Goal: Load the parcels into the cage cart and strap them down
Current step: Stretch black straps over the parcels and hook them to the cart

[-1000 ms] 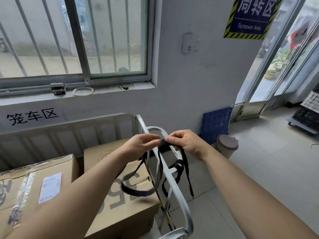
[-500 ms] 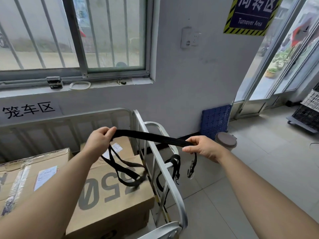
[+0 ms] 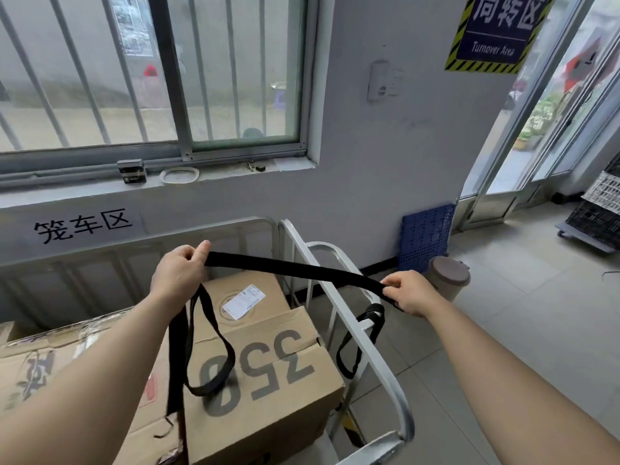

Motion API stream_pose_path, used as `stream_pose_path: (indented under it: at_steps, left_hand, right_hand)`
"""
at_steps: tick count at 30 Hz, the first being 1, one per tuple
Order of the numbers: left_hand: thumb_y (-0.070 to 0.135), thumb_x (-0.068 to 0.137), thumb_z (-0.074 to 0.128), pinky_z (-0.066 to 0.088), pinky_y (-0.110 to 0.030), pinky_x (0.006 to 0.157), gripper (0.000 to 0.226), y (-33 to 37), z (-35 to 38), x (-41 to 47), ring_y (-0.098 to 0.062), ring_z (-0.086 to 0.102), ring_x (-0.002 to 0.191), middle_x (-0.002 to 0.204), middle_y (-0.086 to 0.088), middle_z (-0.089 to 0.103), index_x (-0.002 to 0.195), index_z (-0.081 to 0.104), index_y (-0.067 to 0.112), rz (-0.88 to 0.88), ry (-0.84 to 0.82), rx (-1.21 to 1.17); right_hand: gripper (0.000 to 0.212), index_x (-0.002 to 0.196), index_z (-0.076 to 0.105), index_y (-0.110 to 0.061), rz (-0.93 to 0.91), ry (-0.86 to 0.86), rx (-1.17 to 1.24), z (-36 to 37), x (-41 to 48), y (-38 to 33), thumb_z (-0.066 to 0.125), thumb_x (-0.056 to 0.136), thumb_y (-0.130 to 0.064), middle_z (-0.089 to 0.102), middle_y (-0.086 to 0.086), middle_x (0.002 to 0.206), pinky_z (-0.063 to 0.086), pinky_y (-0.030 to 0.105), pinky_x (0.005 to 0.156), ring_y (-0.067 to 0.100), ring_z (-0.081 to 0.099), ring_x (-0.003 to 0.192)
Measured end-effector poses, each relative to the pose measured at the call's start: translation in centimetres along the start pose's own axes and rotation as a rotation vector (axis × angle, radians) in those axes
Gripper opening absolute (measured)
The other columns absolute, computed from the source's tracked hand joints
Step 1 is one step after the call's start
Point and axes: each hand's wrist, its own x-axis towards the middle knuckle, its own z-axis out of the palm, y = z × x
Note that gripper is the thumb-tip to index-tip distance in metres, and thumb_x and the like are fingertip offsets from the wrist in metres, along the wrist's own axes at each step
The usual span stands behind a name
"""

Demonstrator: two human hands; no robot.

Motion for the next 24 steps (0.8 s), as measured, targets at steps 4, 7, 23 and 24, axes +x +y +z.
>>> stream_pose_path:
  at_steps: [4, 7, 23, 24]
  left_hand:
    - [0.059, 0.078, 0.069, 0.03, -0.032, 0.055, 0.056, -1.9, -2.7, 0.6, -0.021, 0.039, 0.051, 0.053, -0.002, 0.042, 0.071, 0.055, 0.005, -0.017, -0.125, 0.024]
    - [0.055, 0.077, 0.072, 0.03, -0.032, 0.056, 0.052, -3.7, -4.1, 1.3, -0.02, 0.037, 0.052, 0.055, -0.003, 0.042, 0.071, 0.057, 0.006, -0.013, -0.189, 0.037]
    - [0.039, 0.093, 0.06, 0.047, -0.038, 0.07, 0.031, -9.6, -6.3, 5.1, -0.024, 0.06, 0.066, 0.07, -0.005, 0.068, 0.08, 0.063, 0.011, -0.121, -0.139, 0.071]
    - [0.038, 0.093, 0.06, 0.046, -0.036, 0.069, 0.031, -9.7, -6.3, 5.4, -0.023, 0.06, 0.065, 0.07, -0.004, 0.068, 0.081, 0.063, 0.01, -0.127, -0.129, 0.065]
  right_hand:
    - [0.017, 0.078, 0.072, -0.005, 0.101, 0.117, 0.228, 3.9, -0.6, -2.3, 0.059, 0.087, -0.012, 0.069, 0.011, 0.074, 0.05, 0.033, 0.069, 0.021, 0.059, 0.067]
    - [0.032, 0.069, 0.07, -0.008, 0.228, 0.224, 0.445, 6.5, -1.4, -3.4, 0.065, 0.086, -0.035, 0.069, 0.01, 0.071, 0.048, 0.034, 0.068, 0.022, 0.06, 0.068]
    - [0.023, 0.097, 0.053, 0.005, 0.452, 0.025, 1.651, 14.5, 1.0, -11.2, 0.032, 0.093, 0.016, 0.06, 0.016, 0.082, 0.057, 0.028, 0.059, 0.018, 0.061, 0.073]
    - [0.023, 0.096, 0.051, 0.004, 0.489, 0.005, 1.667, 14.7, 1.7, -11.5, 0.031, 0.092, 0.014, 0.057, 0.017, 0.085, 0.056, 0.029, 0.059, 0.018, 0.057, 0.074]
